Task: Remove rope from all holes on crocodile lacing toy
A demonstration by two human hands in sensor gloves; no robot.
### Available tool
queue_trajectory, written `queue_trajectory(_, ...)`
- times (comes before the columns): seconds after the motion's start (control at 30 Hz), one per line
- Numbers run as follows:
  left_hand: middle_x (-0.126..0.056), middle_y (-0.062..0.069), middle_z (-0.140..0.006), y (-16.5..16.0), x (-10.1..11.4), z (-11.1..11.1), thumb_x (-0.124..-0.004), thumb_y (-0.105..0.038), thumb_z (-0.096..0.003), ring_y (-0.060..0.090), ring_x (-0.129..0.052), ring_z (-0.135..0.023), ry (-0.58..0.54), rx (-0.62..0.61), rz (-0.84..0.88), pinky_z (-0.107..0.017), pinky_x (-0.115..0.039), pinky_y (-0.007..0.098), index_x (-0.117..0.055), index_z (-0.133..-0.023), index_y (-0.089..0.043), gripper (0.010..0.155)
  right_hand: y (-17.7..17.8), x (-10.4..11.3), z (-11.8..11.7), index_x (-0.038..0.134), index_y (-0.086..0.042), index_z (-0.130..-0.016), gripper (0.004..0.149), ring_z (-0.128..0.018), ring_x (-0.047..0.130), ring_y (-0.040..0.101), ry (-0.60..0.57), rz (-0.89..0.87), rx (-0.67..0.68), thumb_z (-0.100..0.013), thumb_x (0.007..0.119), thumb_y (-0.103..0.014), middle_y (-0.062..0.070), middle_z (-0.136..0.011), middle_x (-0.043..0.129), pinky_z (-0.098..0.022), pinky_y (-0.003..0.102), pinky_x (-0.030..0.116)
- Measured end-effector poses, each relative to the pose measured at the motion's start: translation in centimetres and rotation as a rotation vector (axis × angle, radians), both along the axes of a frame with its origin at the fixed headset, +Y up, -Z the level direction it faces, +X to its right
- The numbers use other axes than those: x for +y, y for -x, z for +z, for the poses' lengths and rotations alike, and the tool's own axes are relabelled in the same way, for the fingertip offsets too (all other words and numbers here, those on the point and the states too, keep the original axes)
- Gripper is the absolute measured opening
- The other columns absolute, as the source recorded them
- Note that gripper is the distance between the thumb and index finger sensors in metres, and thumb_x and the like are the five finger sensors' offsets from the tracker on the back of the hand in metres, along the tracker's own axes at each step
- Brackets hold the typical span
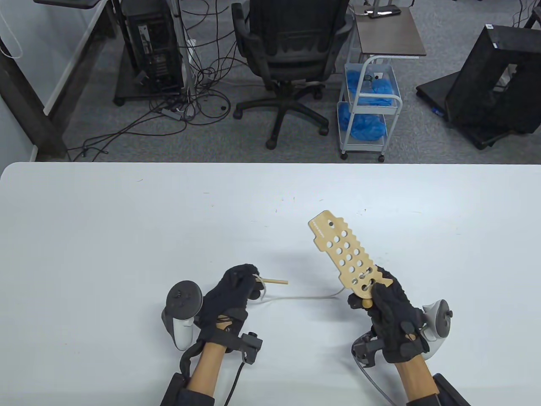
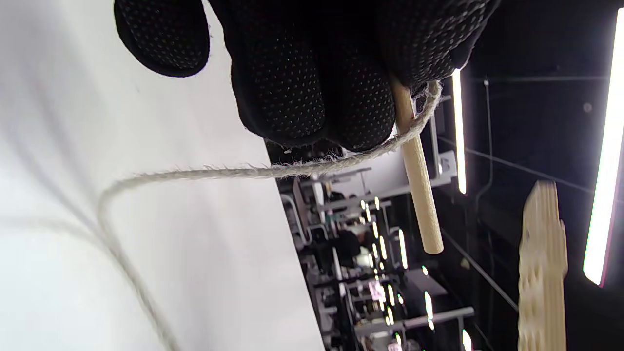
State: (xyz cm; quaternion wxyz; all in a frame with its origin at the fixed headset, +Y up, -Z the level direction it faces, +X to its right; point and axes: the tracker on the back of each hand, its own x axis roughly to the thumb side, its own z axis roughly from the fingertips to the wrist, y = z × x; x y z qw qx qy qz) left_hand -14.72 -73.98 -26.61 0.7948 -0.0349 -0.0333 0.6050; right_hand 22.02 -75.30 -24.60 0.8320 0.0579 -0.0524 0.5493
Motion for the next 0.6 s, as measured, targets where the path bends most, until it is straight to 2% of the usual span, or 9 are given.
queue_trajectory(0.17, -0.100, -0.007, -0.076, -2.1, -0.2, 0.3, -0.079, -0.036, -0.0506, 0.015, -0.099, -0.064, 0.003, -0.096, 0.036, -0.065, -0.074, 0.056, -0.078, -0.093, -0.036, 0.042, 2.0, -0.1, 0.0, 0.070, -0.012, -0.089, 0.053, -0.046, 0.104, 0.028, -0.047, 0.060, 0.129, -0.043, 0.084, -0.032, 0.012, -0.073, 0.090, -0.046, 0.057, 0.080)
queue_trajectory(0.2, -0.100, -0.006, -0.077, -2.3, -0.2, 0.4, -0.076, -0.042, -0.0512, 0.015, -0.099, -0.064, 0.005, -0.107, 0.050, -0.065, -0.074, 0.056, -0.078, -0.093, -0.036, 0.042, 2.4, -0.2, 0.0, 0.070, -0.012, -0.089, 0.052, -0.046, 0.104, 0.028, -0.056, 0.069, 0.158, -0.043, 0.084, -0.032, 0.012, -0.073, 0.090, -0.047, 0.057, 0.080)
queue_trajectory(0.23, -0.100, -0.006, -0.077, -2.4, -0.3, 0.4, -0.079, -0.035, -0.0507, 0.015, -0.099, -0.065, 0.004, -0.121, 0.065, -0.065, -0.074, 0.056, -0.078, -0.093, -0.036, 0.042, 2.7, -0.2, 0.1, 0.070, -0.013, -0.089, 0.052, -0.046, 0.104, 0.029, -0.061, 0.074, 0.177, -0.043, 0.084, -0.032, 0.012, -0.073, 0.090, -0.047, 0.057, 0.080)
queue_trajectory(0.3, -0.100, -0.006, -0.078, -2.7, -0.4, 0.4, -0.079, -0.035, -0.0509, 0.015, -0.099, -0.065, 0.010, -0.147, 0.096, -0.065, -0.074, 0.057, -0.078, -0.093, -0.036, 0.042, 3.4, -0.2, 0.2, 0.072, -0.013, -0.089, 0.052, -0.046, 0.104, 0.029, -0.062, 0.086, 0.214, -0.042, 0.085, -0.032, 0.013, -0.073, 0.091, -0.046, 0.058, 0.080)
queue_trajectory(0.4, -0.100, -0.006, -0.078, -2.9, -0.6, 0.2, -0.079, -0.034, -0.0508, 0.015, -0.099, -0.066, 0.027, -0.195, 0.141, -0.065, -0.074, 0.057, -0.078, -0.093, -0.036, 0.042, 4.0, -0.3, 0.3, 0.072, -0.014, -0.089, 0.052, -0.046, 0.104, 0.029, -0.068, 0.121, 0.253, -0.042, 0.085, -0.032, 0.013, -0.073, 0.091, -0.046, 0.058, 0.079)
queue_trajectory(0.43, -0.100, -0.006, -0.078, -3.0, -0.7, 0.2, -0.075, -0.040, -0.0513, 0.015, -0.099, -0.066, 0.033, -0.217, 0.154, -0.065, -0.073, 0.057, -0.078, -0.093, -0.035, 0.042, 4.2, -0.3, 0.3, 0.072, -0.014, -0.089, 0.052, -0.046, 0.104, 0.029, -0.065, 0.129, 0.257, -0.042, 0.085, -0.032, 0.013, -0.073, 0.091, -0.046, 0.058, 0.079)
queue_trajectory(0.47, -0.100, -0.006, -0.079, -3.1, -0.7, 0.1, -0.078, -0.033, -0.0511, 0.015, -0.099, -0.067, 0.037, -0.251, 0.175, -0.066, -0.073, 0.058, -0.078, -0.093, -0.036, 0.042, 4.3, -0.4, 0.4, 0.072, -0.014, -0.088, 0.052, -0.046, 0.104, 0.029, -0.062, 0.138, 0.264, -0.042, 0.085, -0.032, 0.013, -0.073, 0.091, -0.046, 0.058, 0.079)
queue_trajectory(0.53, -0.099, -0.005, -0.080, -3.4, -0.8, 0.1, -0.075, -0.038, -0.0515, 0.016, -0.098, -0.068, 0.045, -0.289, 0.205, -0.066, -0.072, 0.058, -0.078, -0.094, -0.035, 0.042, 4.6, -0.5, 0.4, 0.073, -0.014, -0.088, 0.052, -0.046, 0.104, 0.029, -0.060, 0.144, 0.279, -0.042, 0.085, -0.032, 0.013, -0.073, 0.091, -0.046, 0.058, 0.079)
queue_trajectory(0.6, -0.099, -0.005, -0.080, -3.6, -0.9, 0.0, -0.077, -0.032, -0.0510, 0.016, -0.098, -0.068, 0.051, -0.324, 0.206, -0.066, -0.072, 0.059, -0.078, -0.094, -0.035, 0.043, 4.7, -0.4, 0.4, 0.073, -0.014, -0.088, 0.051, -0.046, 0.104, 0.029, -0.066, 0.143, 0.293, -0.042, 0.085, -0.032, 0.013, -0.073, 0.091, -0.046, 0.058, 0.079)
